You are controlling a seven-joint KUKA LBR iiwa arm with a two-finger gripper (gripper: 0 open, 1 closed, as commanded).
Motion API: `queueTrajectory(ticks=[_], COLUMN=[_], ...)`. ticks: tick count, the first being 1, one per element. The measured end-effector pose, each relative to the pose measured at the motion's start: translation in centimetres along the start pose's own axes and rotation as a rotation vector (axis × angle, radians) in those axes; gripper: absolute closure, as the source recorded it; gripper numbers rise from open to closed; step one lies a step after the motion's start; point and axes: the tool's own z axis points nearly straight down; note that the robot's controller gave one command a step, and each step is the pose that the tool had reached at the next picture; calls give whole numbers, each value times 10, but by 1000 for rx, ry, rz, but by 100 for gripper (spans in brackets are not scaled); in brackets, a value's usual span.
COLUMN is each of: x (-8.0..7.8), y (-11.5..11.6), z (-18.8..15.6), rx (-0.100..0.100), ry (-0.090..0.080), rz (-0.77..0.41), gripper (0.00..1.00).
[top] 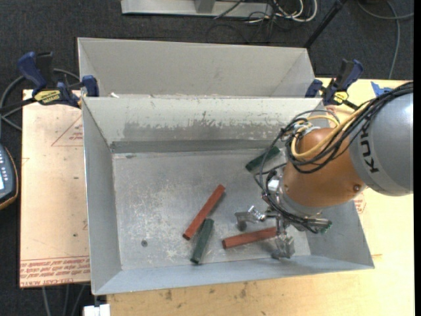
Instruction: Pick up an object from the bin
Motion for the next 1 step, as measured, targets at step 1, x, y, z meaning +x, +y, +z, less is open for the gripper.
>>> queueTrajectory(ticks=[1], x=[-1], y=[-1], z=[-3], rx=[3], ry=[-3], rz=[3], gripper=[100])
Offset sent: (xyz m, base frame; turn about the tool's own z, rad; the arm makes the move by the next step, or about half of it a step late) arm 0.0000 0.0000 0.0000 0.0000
